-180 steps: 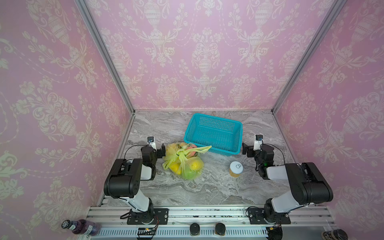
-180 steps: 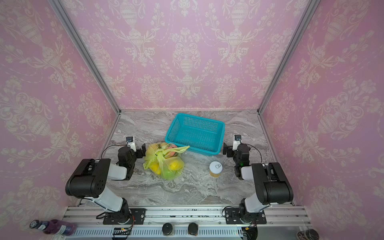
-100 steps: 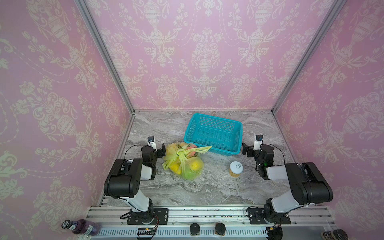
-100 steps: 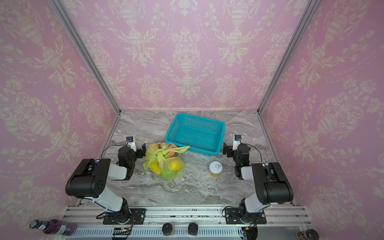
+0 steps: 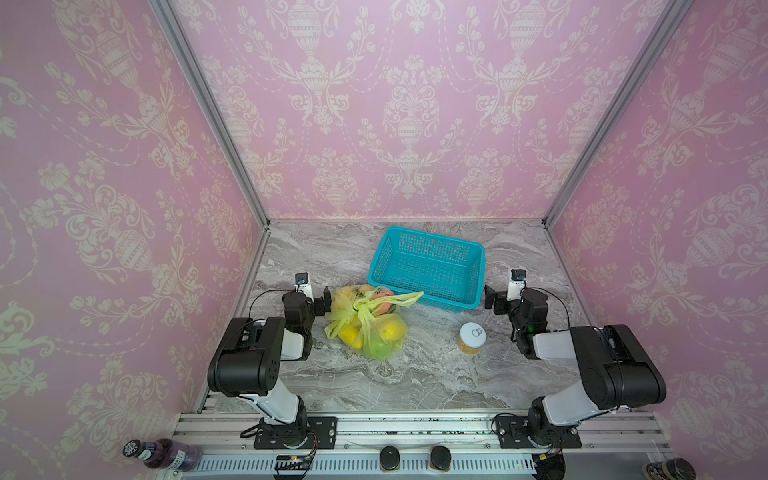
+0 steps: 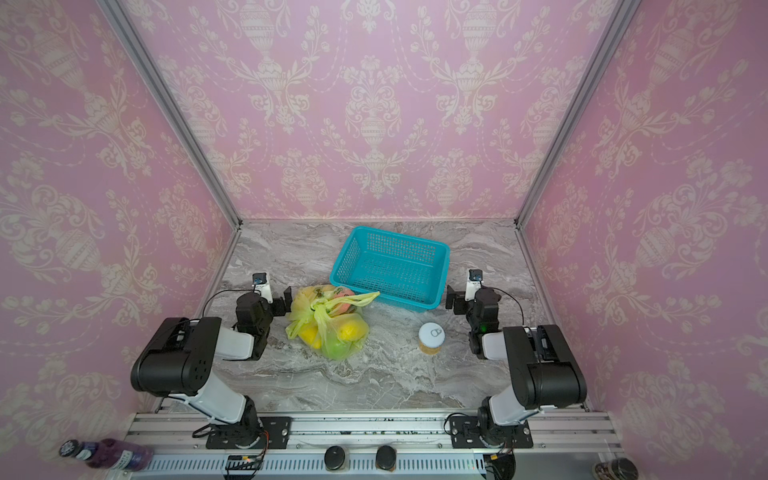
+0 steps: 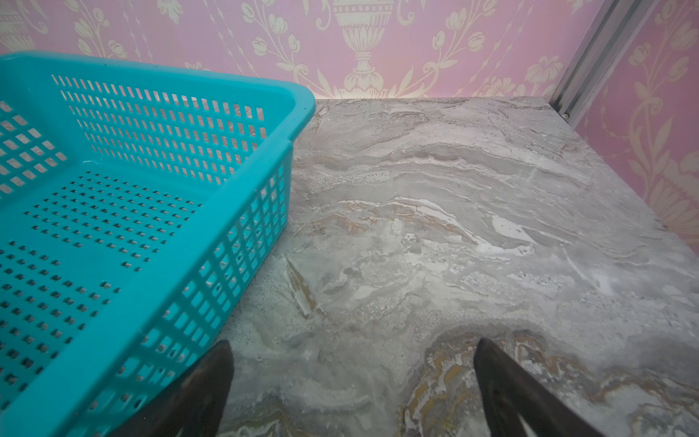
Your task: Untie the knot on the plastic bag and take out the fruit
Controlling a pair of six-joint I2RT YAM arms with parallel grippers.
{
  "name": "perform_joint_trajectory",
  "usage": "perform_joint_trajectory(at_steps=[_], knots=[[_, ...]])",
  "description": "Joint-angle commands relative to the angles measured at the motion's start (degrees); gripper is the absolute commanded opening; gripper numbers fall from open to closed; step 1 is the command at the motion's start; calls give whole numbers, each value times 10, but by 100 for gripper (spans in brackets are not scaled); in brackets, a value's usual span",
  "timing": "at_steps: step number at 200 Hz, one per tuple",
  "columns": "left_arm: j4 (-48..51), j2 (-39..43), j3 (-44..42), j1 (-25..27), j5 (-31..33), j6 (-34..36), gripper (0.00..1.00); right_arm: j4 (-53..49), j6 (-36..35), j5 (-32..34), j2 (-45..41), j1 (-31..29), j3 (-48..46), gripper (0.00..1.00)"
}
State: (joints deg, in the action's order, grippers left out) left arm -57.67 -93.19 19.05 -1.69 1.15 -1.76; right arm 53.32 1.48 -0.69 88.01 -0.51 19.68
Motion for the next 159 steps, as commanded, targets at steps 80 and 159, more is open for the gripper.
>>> perform_joint_trajectory(at_steps=[80, 159], knots=[[-18, 211, -91, 24, 139, -21, 99, -398, 137, 146, -247, -9, 86, 100], [504, 747, -46, 22, 118, -308, 99, -507, 332, -100, -579, 9, 30, 100]])
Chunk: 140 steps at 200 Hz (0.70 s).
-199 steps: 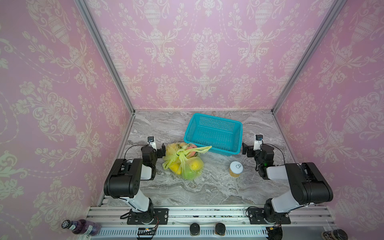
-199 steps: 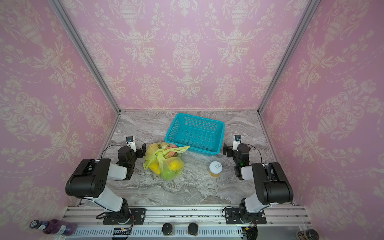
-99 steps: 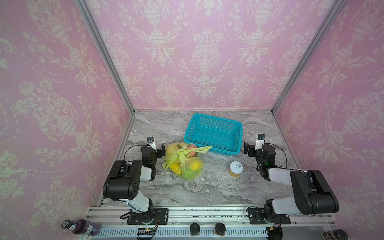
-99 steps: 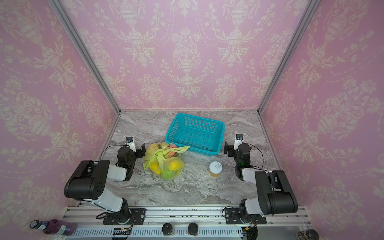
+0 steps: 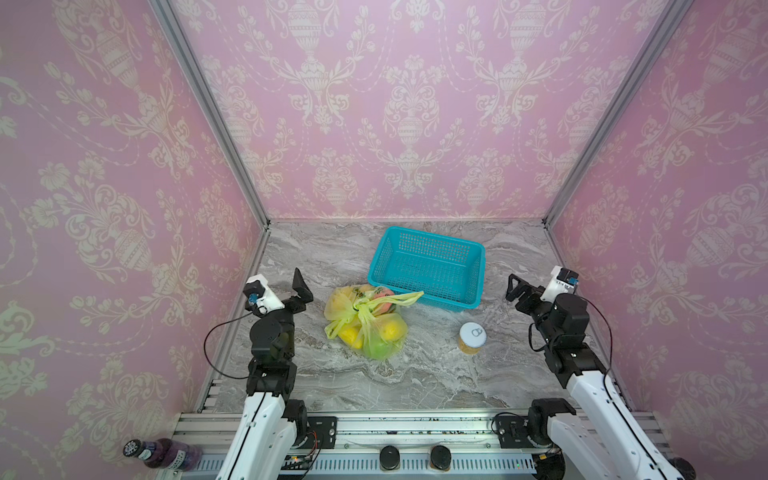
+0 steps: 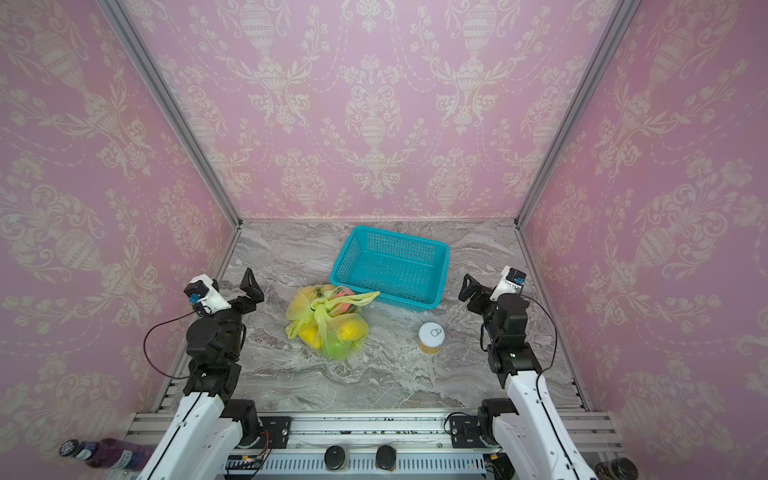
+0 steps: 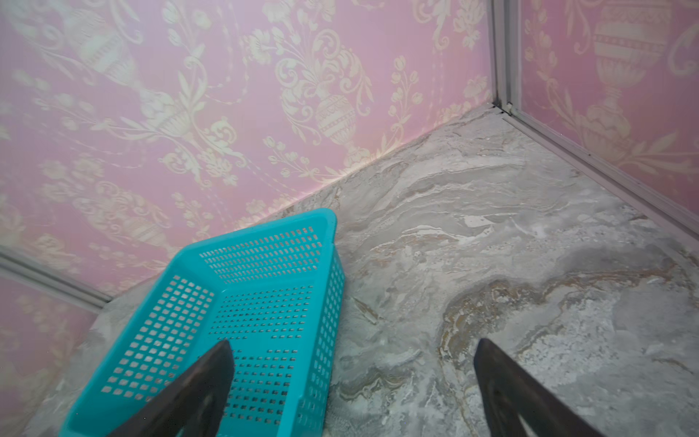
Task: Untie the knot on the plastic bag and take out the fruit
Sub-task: 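Raise both arms and swing the right gripper toward the bag's knot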
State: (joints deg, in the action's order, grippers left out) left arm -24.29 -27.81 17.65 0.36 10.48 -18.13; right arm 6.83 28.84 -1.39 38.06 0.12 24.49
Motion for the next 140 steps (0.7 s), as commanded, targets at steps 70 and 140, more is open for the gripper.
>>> perform_joint_trajectory(at_steps=[70, 140], knots=[[399, 152, 46, -3, -94, -218, 99, -190, 65, -163, -226, 1, -1, 100], [536, 5, 109, 6, -211, -175, 89, -199, 33, -74, -105, -250, 41, 91]])
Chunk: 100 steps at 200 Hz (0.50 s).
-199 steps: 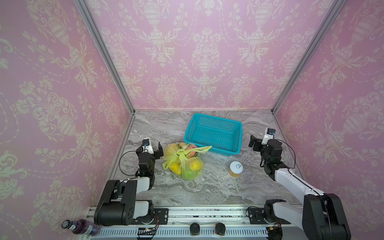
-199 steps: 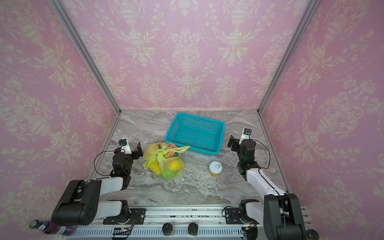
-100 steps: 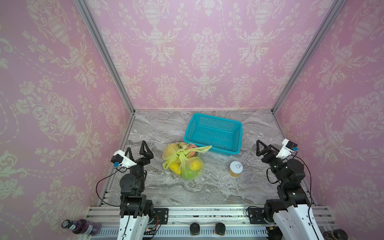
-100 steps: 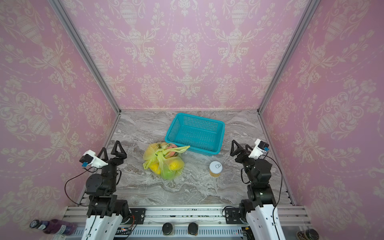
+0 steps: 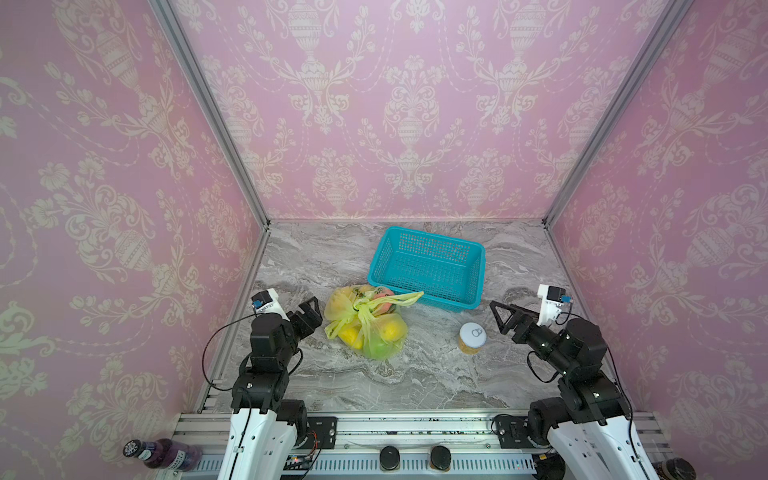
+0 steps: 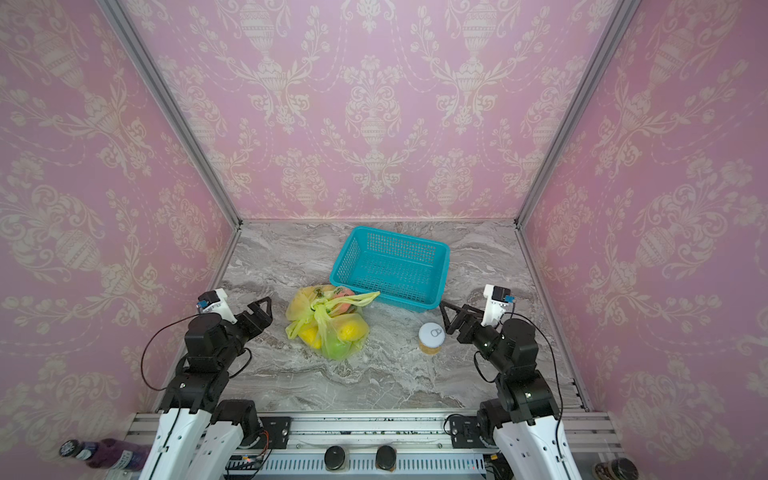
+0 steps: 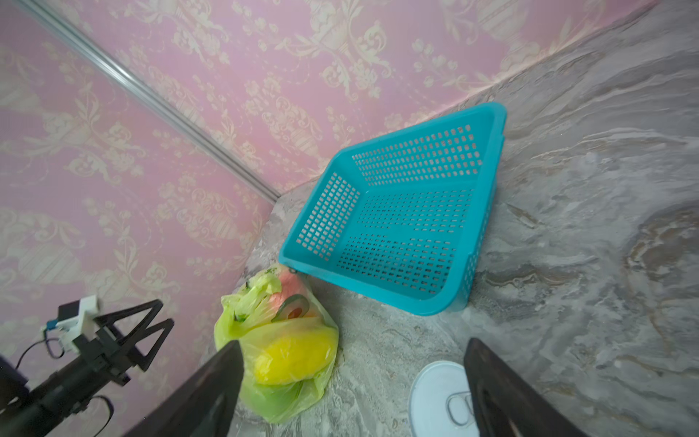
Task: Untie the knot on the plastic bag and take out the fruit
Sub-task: 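Raise both arms and swing the right gripper toward the bag's knot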
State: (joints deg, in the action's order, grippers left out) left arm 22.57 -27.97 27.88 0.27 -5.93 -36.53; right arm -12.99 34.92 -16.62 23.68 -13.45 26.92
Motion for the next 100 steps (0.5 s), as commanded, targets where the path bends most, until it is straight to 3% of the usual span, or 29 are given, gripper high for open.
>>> perform_joint_trajectory(at_steps=[1, 25, 50, 73, 100], knots=[[67, 8, 6, 7, -47, 9, 89, 1, -29, 83, 42, -122, 17, 91], [46, 29, -30, 16, -37, 4, 91, 58, -48, 200, 147, -291, 30, 91], [-65, 2, -81, 18, -34, 1, 95, 95, -78, 309, 294, -429, 84, 90], [-130, -46, -88, 19, -4, -36, 91, 103, -85, 344, 400, -480, 138, 89], [-258, -46, -166, 28, -98, -72, 87, 124, -88, 359, 484, -520, 165, 86]])
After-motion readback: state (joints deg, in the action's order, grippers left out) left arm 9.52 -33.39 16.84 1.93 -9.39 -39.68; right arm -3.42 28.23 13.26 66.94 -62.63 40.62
